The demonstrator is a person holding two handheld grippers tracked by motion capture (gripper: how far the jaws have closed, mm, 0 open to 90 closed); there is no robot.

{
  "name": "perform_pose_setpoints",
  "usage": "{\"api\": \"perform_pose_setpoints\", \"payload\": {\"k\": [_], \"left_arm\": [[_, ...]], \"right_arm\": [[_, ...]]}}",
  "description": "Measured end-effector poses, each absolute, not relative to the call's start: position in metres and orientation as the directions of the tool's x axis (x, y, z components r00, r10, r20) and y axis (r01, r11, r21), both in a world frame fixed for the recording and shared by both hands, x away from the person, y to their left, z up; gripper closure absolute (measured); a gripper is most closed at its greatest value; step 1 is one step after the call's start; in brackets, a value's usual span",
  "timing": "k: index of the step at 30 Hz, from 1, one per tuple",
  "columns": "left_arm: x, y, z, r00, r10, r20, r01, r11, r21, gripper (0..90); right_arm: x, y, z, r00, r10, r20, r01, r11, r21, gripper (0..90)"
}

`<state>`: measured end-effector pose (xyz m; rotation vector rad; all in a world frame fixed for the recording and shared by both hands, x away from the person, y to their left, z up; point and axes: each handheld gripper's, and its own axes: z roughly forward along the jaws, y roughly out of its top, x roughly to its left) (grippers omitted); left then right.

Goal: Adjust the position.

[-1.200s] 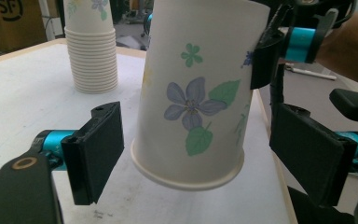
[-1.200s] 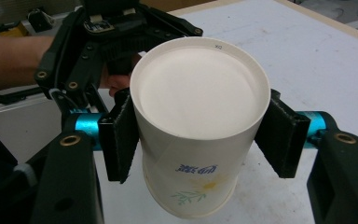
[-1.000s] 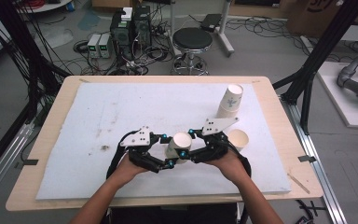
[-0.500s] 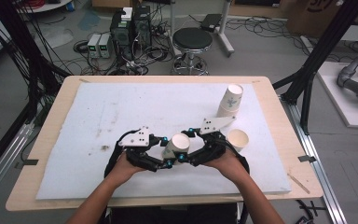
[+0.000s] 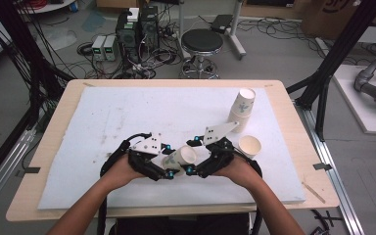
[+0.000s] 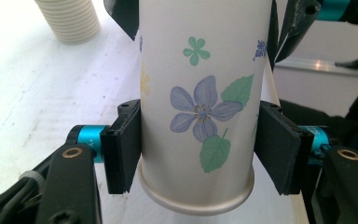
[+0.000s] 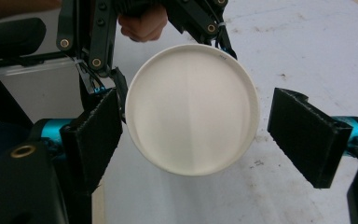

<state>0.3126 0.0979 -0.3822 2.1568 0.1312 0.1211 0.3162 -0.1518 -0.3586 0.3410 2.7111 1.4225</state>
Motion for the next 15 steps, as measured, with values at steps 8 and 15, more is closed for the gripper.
{"api": "perform_pose_setpoints", "payload": {"k": [8, 15], "left_arm": [[0.314, 0.095, -0.374, 0.992, 0.111, 0.058, 0.029, -0.652, 0.757, 36.2], [0.314, 0.091, -0.367, 0.995, 0.078, 0.059, 0.013, -0.706, 0.708, 36.1]], "right_arm": [[0.318, -0.150, -0.358, -0.978, 0.205, 0.034, 0.151, 0.589, 0.794, 18.1], [0.318, -0.145, -0.358, -0.987, 0.160, 0.015, 0.115, 0.636, 0.763, 18.1]]}}
